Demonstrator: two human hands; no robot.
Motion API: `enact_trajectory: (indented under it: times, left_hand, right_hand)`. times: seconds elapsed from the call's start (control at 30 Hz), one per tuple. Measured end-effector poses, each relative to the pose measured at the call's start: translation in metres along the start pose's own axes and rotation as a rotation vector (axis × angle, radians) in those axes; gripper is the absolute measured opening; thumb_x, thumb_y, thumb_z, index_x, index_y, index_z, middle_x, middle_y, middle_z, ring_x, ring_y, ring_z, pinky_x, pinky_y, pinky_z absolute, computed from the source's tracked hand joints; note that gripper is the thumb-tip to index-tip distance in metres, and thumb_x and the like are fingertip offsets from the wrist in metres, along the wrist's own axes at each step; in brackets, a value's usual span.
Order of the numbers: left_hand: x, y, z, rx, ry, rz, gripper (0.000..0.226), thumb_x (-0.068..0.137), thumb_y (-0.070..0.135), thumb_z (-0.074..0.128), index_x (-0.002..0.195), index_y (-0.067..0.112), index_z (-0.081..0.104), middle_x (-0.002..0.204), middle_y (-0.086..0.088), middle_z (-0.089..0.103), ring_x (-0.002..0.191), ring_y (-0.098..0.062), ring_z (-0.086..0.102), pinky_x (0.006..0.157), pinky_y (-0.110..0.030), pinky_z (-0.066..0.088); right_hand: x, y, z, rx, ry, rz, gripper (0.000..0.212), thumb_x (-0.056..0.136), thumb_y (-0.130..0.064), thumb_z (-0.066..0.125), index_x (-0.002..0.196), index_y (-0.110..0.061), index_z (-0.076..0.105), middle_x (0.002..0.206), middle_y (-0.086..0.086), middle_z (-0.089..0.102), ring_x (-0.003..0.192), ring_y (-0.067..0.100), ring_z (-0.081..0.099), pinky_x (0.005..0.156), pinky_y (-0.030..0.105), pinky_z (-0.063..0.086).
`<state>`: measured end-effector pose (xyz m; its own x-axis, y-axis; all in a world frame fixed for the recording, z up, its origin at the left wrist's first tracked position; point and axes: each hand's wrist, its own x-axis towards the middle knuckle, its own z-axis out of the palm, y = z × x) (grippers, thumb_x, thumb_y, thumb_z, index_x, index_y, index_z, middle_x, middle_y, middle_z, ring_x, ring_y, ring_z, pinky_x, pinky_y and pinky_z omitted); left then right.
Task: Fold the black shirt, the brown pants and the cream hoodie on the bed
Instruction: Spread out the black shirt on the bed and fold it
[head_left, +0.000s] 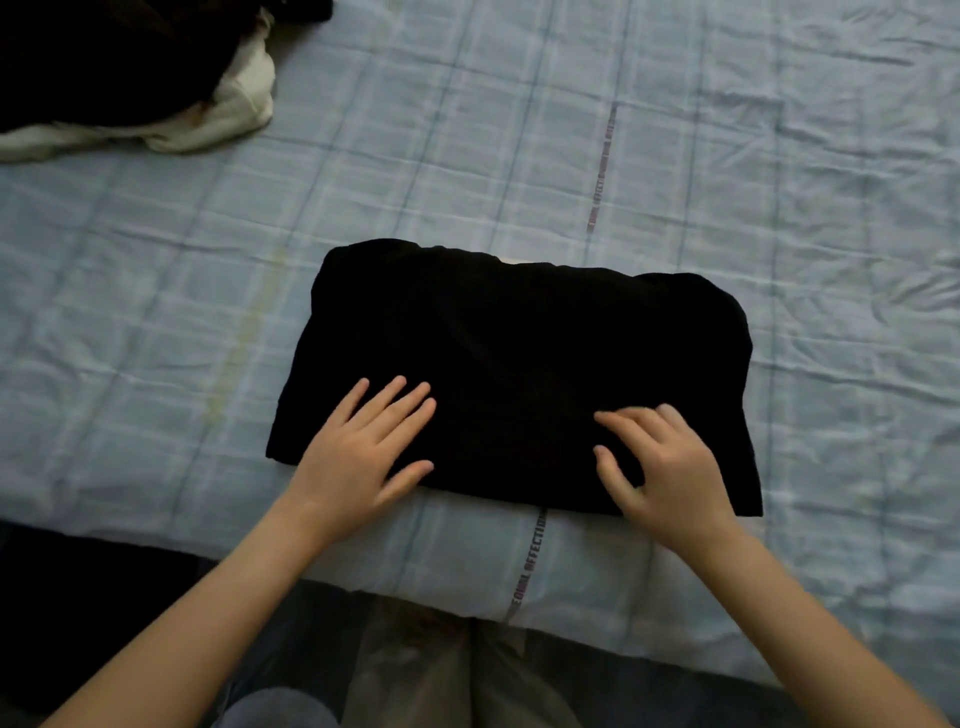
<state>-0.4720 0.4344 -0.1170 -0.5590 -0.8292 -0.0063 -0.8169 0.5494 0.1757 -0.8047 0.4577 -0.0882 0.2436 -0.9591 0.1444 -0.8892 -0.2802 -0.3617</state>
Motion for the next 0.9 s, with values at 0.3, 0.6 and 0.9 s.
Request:
enact_trajectory:
  times: [0.3, 0.6, 0.9]
  left_hand:
    - [0.145, 0.008, 0.001, 0.026, 0.079, -0.210, 0.061, 0.098, 0.046, 0.025, 0.152, 0.019, 0.028, 0.159, -0.001, 0.027, 0.147, -0.024, 0.022, 0.118, -0.051, 0.013]
    - [0.137, -0.026, 0.033, 0.027, 0.001, -0.177, 0.060, 0.100, 0.041, 0.032, 0.155, 0.027, 0.012, 0.163, 0.004, 0.009, 0.150, -0.017, 0.007, 0.119, -0.048, 0.016]
    - [0.043, 0.100, 0.026, -0.352, 0.369, -0.778, 0.054, 0.088, 0.033, 0.062, 0.138, 0.016, 0.050, 0.135, -0.008, 0.049, 0.122, -0.026, 0.043, 0.101, -0.043, 0.043]
  right_hand:
    - [0.149, 0.004, 0.046, -0.166, -0.110, -0.005, 0.054, 0.103, -0.040, 0.039, 0.154, -0.026, 0.029, 0.155, 0.000, 0.038, 0.146, 0.028, 0.029, 0.120, 0.050, 0.015]
    - [0.146, 0.045, 0.063, -0.287, -0.257, -0.002, 0.065, 0.094, -0.058, 0.028, 0.155, -0.037, 0.021, 0.153, 0.002, 0.036, 0.137, 0.035, 0.034, 0.115, 0.047, 0.023]
    - [0.234, 0.042, 0.031, 0.029, -0.676, -0.176, 0.087, 0.073, -0.077, 0.060, 0.146, -0.058, 0.017, 0.148, 0.002, 0.035, 0.132, 0.030, 0.041, 0.112, 0.046, 0.034]
